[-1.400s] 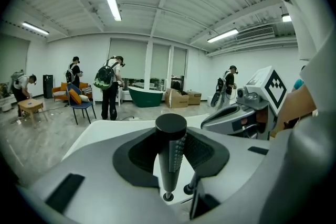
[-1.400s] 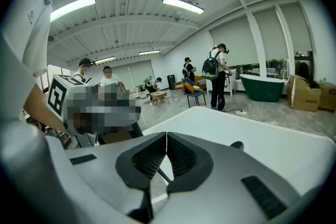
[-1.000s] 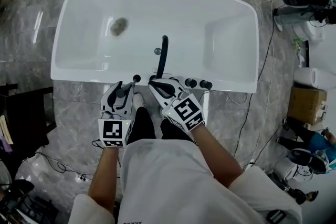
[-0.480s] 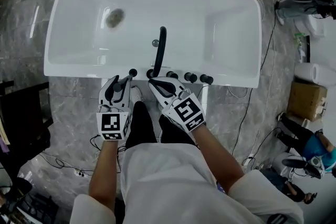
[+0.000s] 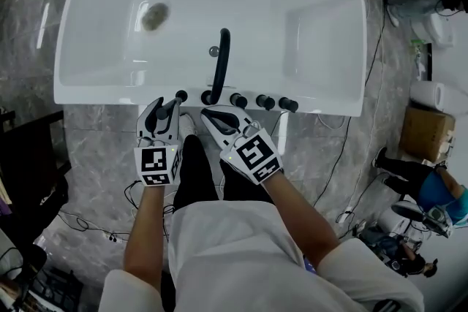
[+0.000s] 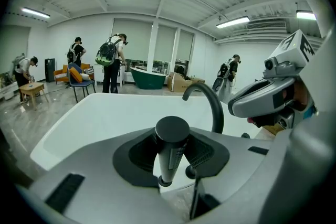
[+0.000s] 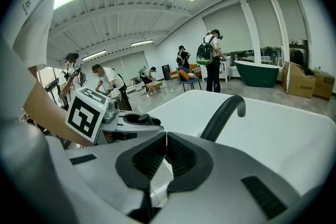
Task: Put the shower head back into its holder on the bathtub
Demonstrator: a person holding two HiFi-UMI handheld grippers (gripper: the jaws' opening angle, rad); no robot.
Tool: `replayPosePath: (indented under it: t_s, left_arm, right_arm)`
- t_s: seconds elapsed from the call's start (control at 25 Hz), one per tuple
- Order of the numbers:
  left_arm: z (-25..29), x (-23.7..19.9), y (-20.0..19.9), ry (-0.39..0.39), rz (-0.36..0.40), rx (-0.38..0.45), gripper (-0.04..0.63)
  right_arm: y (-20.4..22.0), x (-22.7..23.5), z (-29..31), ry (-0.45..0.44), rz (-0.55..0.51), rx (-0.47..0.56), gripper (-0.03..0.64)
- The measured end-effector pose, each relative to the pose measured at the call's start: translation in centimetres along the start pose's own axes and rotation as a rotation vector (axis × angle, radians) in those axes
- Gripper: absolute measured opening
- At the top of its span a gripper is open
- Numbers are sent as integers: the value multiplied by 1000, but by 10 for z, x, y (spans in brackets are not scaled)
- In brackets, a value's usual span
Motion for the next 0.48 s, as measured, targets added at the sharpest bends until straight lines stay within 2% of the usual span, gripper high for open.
replayPosePath:
  t_s: [0.48]
  left_arm:
    - [29,8,29,28,28,-67,138]
  right_arm:
    - [19,-4,7,-9,38,-30,18]
Point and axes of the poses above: the fingertips, and each gripper's own axes: z forward along the fingers, x to its right, y out of its underside, the point moved 4 cm from there along -z, backward along the fingers, and after that the axes turned 13 degrees about z, right-handed, at the moved point
